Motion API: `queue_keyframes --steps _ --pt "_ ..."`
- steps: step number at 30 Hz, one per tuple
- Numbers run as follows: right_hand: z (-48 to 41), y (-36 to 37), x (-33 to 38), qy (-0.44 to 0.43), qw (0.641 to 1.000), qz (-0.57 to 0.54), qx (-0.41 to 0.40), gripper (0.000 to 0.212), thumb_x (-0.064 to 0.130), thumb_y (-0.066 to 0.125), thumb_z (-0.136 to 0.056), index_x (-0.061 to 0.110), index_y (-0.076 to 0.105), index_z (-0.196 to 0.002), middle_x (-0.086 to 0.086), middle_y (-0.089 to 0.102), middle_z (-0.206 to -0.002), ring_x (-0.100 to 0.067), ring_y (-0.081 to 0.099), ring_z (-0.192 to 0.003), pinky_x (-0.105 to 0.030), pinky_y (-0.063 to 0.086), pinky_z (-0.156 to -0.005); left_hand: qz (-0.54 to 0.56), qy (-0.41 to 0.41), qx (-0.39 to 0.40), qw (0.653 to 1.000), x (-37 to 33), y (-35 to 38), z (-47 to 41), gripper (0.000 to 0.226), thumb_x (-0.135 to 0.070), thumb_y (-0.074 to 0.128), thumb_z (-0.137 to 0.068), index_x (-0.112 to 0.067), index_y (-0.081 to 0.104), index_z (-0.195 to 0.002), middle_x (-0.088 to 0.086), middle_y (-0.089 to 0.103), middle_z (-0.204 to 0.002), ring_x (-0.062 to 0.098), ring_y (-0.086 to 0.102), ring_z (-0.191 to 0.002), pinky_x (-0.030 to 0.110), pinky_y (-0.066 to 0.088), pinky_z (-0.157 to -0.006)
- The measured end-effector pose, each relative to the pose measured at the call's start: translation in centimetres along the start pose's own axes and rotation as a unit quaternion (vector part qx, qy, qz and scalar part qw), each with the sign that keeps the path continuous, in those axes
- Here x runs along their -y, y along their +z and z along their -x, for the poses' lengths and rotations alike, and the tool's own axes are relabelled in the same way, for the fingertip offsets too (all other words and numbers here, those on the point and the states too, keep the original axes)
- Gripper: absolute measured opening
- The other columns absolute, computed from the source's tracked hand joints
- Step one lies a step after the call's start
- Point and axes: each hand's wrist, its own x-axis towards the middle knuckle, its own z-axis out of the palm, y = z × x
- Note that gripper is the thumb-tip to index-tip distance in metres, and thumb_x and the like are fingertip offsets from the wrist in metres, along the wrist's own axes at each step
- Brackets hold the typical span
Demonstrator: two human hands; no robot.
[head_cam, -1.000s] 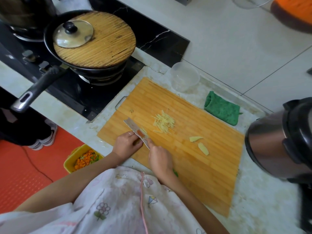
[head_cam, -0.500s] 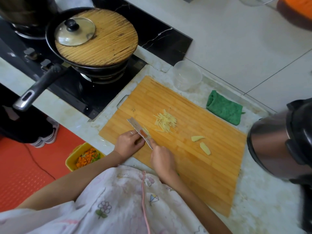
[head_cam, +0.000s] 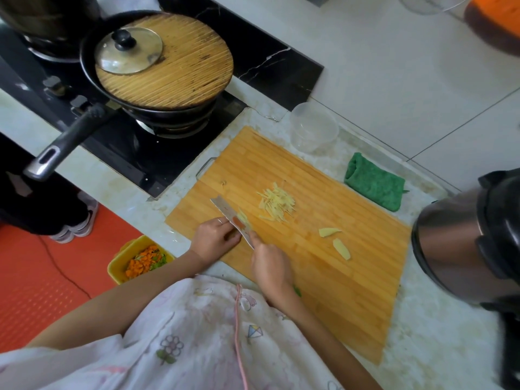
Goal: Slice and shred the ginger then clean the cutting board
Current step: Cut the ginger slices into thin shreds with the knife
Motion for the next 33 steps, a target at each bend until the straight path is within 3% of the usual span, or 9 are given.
queue_keyframes --steps 3,9,12,17,21,26,33 --pt "0.5 -0.1 -0.1 -0.007 1.000 -0.009 0.003 0.057 0.006 0.040 -0.095 0.024 0.029 -0.148 0.000 0.059 -0.071 -0.013 0.042 -0.050 -0.023 0.020 -0.038 0.001 0.001 0.004 1.000 0.1 0.0 0.0 0.027 -0.031 0.058 -0.084 -0.012 0.072 -0.072 0.001 0.063 -0.062 0.017 0.059 -0.054 0.023 0.043 -0.047" --pt "-0.6 -0.1 0.5 -0.005 1.000 -0.017 0.004 0.055 0.008 0.042 -0.095 0.026 0.032 -0.147 -0.010 0.069 -0.089 -0.027 0.063 -0.075 -0.032 0.033 -0.053 0.006 0.007 -0.010 1.000 -0.2 -0.2 -0.2 0.025 -0.029 0.057 -0.085 -0.013 0.072 -0.075 -0.002 0.065 -0.068 0.015 0.058 -0.057 0.024 0.044 -0.047" --pt "-0.7 -0.4 0.6 0.000 1.000 -0.024 0.008 0.053 0.009 0.043 -0.095 0.026 0.035 -0.145 -0.012 0.069 -0.092 -0.031 0.065 -0.082 -0.033 0.035 -0.055 0.007 0.012 -0.014 1.000 -0.3 0.0 -0.1 0.025 -0.030 0.057 -0.084 -0.012 0.072 -0.074 -0.002 0.065 -0.069 0.011 0.055 -0.060 0.023 0.042 -0.049" --pt "0.3 -0.3 0.2 -0.019 1.000 -0.009 0.002 0.056 0.008 0.043 -0.094 0.025 0.032 -0.147 -0.009 0.069 -0.090 -0.026 0.064 -0.078 -0.031 0.033 -0.054 -0.005 0.023 -0.021 0.999 -0.2 -0.2 -0.2 0.025 -0.030 0.059 -0.081 -0.011 0.071 -0.070 -0.001 0.060 -0.060 0.012 0.053 -0.055 0.022 0.038 -0.047" --pt "-0.2 0.0 0.3 -0.015 1.000 -0.002 0.001 0.057 0.009 0.043 -0.095 0.026 0.030 -0.147 -0.009 0.069 -0.091 -0.026 0.065 -0.079 -0.031 0.033 -0.054 -0.006 0.013 -0.019 1.000 -0.2 -0.1 -0.2 0.023 -0.029 0.060 -0.081 -0.012 0.071 -0.071 -0.002 0.060 -0.061 0.013 0.054 -0.054 0.023 0.041 -0.045" --pt "-0.2 -0.2 0.1 -0.008 1.000 -0.016 0.003 0.055 0.011 0.043 -0.096 0.027 0.031 -0.147 -0.009 0.069 -0.091 -0.027 0.065 -0.079 -0.031 0.034 -0.054 -0.001 0.024 -0.022 0.999 -0.3 -0.2 -0.1 0.023 -0.029 0.058 -0.082 -0.012 0.074 -0.081 -0.002 0.067 -0.071 0.010 0.052 -0.067 0.022 0.042 -0.051" --pt "-0.2 0.1 -0.1 -0.007 1.000 -0.024 0.008 0.055 0.011 0.043 -0.096 0.027 0.032 -0.147 -0.010 0.069 -0.091 -0.028 0.066 -0.081 -0.033 0.041 -0.056 -0.009 0.020 -0.020 1.000 -0.4 -0.2 -0.1 0.024 -0.031 0.058 -0.083 -0.012 0.074 -0.080 -0.002 0.067 -0.071 0.013 0.058 -0.061 0.023 0.044 -0.048"
